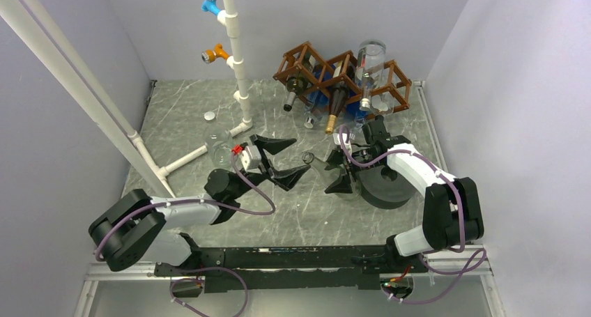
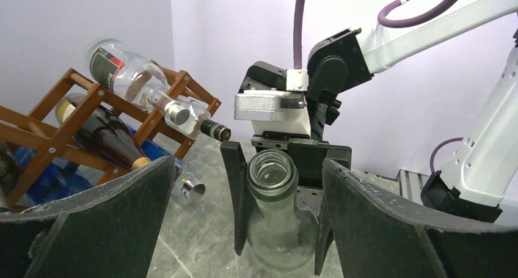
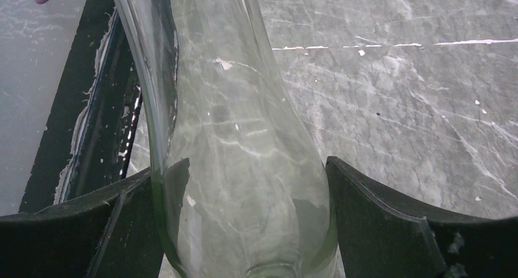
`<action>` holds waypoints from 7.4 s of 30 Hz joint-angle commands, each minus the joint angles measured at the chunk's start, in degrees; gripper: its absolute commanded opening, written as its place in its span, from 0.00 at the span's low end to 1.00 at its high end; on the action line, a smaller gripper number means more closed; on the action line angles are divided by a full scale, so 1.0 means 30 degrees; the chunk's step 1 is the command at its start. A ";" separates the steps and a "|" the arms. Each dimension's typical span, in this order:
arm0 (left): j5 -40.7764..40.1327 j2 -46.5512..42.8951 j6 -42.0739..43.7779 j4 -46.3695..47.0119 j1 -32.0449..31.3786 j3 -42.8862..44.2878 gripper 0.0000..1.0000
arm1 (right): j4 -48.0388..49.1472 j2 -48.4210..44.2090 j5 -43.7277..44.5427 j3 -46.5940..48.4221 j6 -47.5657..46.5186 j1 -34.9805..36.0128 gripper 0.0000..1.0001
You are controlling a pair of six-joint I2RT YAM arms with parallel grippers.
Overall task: Take the wine bottle off the wine rack
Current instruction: Place the wine bottle at the center of the board.
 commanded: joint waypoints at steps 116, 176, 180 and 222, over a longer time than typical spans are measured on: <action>-0.2361 0.3640 0.3250 -2.1082 0.7617 1.8207 0.00 | -0.2338 -0.3982 -0.2122 0.1735 -0.0156 -0.3282 1.00; -0.2658 0.1902 0.4537 -2.2612 1.0103 1.7619 0.00 | -0.2396 -0.3864 -0.2126 0.1619 -0.0405 -0.3304 1.00; -0.2688 0.1851 0.4593 -2.2621 1.0208 1.7620 0.00 | -0.2396 -0.3879 -0.2138 0.1631 -0.0405 -0.3290 1.00; -0.3840 0.1257 0.4463 -2.2715 1.2671 1.9156 0.00 | -0.2565 -0.3865 -0.2193 0.1647 -0.0638 -0.3322 1.00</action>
